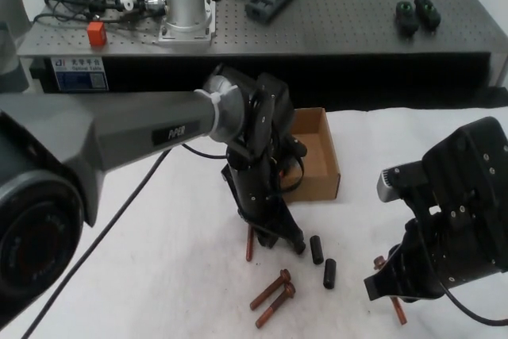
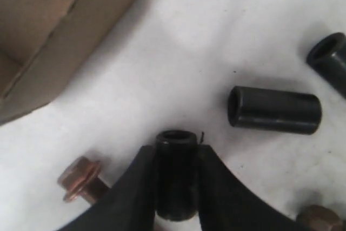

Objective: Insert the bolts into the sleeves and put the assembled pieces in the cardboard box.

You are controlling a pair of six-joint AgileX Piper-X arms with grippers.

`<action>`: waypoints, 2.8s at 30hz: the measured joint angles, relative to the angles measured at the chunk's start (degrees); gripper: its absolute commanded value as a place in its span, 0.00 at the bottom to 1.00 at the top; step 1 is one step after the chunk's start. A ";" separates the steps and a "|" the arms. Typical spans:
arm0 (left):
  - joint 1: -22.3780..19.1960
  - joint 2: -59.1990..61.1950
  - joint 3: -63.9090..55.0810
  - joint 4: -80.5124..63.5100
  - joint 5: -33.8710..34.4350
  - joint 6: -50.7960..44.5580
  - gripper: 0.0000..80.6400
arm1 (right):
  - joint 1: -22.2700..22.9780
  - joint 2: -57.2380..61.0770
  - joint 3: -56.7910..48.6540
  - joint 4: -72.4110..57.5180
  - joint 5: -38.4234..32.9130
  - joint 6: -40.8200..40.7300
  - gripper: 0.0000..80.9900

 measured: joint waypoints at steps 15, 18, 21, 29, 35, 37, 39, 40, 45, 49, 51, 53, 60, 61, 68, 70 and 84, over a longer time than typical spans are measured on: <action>0.90 -21.15 16.08 -14.08 9.67 -6.65 0.01 | 0.00 -8.29 7.57 -31.69 -15.08 18.96 0.01; 1.15 -29.33 28.43 -27.18 17.10 -10.13 0.01 | 0.17 -11.28 11.78 -47.21 -16.00 28.94 0.01; 0.22 -34.97 39.88 -43.10 27.56 -12.06 0.01 | 1.07 -11.65 14.54 -61.60 -19.17 36.92 0.01; -2.16 -41.18 52.12 -63.86 35.54 -20.79 0.01 | 5.78 -9.98 15.32 -72.46 -25.25 41.97 0.01; -2.16 -42.56 52.24 -65.37 33.88 -21.76 0.01 | 5.95 -10.01 15.31 -69.40 -25.07 39.14 0.01; -2.16 -42.53 52.24 -65.37 33.18 -21.99 0.01 | 5.95 -10.01 15.31 -69.28 -23.87 38.88 0.01; -2.16 -42.53 52.36 -65.37 32.63 -22.16 0.01 | 6.07 -10.01 15.31 -69.30 -22.78 38.88 0.01; -2.16 -42.53 52.35 -65.37 32.54 -22.25 0.01 | 6.07 -10.01 15.31 -69.41 -22.66 38.88 0.01; -2.16 -42.53 52.35 -65.37 32.59 -22.24 0.01 | 6.07 -10.01 15.31 -70.67 -20.71 38.04 0.01; -2.16 -42.53 52.35 -65.37 32.42 -22.24 0.01 | 6.07 -10.01 15.31 -69.59 -19.35 37.92 0.01; -2.16 -42.53 52.35 -65.37 31.70 -22.24 0.01 | 6.07 -10.01 15.31 -68.45 -18.98 37.75 0.01; -2.16 -42.53 52.45 -65.37 31.10 -22.24 0.01 | 6.07 -10.01 15.31 -68.03 -18.97 37.56 0.01; -2.16 -42.53 52.42 -65.37 29.99 -22.24 0.01 | 6.07 -10.01 15.31 -66.76 -18.85 36.87 0.01; -2.16 -42.53 52.42 -65.37 29.85 -22.24 0.01 | 6.07 -10.01 15.31 -66.66 -19.05 36.75 0.01; -2.32 -42.67 52.72 -66.23 29.53 -22.24 0.01 | 6.07 -10.01 15.31 -65.54 -21.32 36.32 0.05; -2.32 -42.67 52.95 -66.95 29.19 -22.35 0.01 | 5.96 -10.01 15.31 -65.22 -21.36 36.33 0.18; -1.94 -42.22 51.48 -70.84 14.11 -22.27 0.01 | -1.21 -12.97 15.31 -59.20 -27.32 36.29 0.51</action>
